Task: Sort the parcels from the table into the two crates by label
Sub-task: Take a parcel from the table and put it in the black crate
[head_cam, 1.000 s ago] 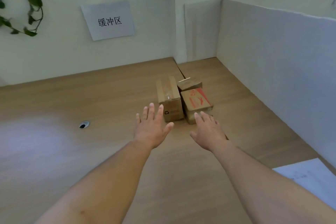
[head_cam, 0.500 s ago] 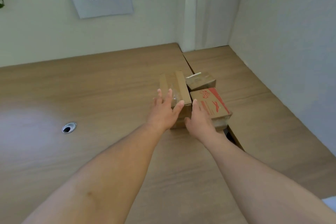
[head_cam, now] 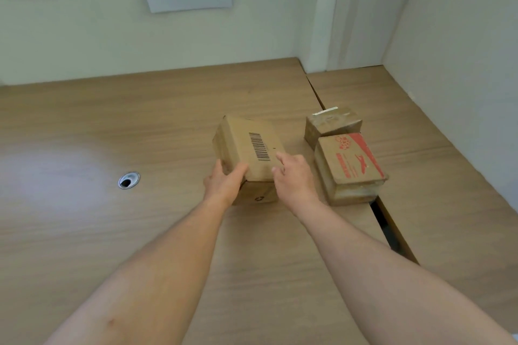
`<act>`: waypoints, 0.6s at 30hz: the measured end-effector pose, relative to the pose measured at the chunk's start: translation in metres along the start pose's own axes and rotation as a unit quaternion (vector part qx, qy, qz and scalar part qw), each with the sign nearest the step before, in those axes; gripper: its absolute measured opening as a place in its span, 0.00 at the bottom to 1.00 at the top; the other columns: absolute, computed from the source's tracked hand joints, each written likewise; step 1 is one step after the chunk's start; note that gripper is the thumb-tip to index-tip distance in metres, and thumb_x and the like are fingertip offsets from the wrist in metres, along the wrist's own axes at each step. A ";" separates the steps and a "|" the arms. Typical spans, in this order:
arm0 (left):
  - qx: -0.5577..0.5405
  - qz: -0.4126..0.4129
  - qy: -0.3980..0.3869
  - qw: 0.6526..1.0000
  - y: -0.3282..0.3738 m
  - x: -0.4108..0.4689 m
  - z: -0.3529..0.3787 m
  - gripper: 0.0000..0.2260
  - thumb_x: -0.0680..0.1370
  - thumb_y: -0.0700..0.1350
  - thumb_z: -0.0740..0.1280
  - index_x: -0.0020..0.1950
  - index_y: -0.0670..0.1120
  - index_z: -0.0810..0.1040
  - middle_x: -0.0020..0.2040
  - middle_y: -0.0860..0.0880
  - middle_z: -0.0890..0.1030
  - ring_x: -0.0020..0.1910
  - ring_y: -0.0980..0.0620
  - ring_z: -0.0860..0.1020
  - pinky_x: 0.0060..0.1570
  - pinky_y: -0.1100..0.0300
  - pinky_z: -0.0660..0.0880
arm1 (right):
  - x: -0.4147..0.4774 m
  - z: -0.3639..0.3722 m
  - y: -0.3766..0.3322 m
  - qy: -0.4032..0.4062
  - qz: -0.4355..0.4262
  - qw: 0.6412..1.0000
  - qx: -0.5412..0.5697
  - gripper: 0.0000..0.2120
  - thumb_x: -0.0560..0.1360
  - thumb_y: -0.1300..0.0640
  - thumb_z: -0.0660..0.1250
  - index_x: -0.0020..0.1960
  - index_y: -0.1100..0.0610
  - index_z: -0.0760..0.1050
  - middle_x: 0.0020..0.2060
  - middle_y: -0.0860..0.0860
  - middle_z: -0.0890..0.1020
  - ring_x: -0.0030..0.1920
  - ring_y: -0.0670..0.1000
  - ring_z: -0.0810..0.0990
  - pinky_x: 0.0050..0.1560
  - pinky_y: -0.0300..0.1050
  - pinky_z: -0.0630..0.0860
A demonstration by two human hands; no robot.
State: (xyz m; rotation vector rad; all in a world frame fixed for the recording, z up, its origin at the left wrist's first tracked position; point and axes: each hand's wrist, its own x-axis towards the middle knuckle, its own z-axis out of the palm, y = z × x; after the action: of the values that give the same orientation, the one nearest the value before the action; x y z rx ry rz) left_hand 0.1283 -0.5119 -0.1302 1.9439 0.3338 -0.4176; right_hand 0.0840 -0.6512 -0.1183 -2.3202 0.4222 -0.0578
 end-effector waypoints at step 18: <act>-0.010 -0.021 -0.015 1.000 -0.037 -0.060 -0.060 0.24 0.76 0.56 0.65 0.71 0.52 0.66 0.63 0.47 0.76 0.59 0.47 0.76 0.60 0.47 0.75 | -0.030 0.009 -0.008 -0.132 0.102 0.983 0.075 0.26 0.64 0.56 0.75 0.59 0.56 0.72 0.58 0.59 0.76 0.59 0.60 0.76 0.60 0.59 0.75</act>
State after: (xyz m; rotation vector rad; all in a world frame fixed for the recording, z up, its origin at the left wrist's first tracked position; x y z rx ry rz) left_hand 0.0668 -0.4444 -0.1122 1.9128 0.3587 -0.4680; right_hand 0.0593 -0.6301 -0.1169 -2.0882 0.4994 0.3053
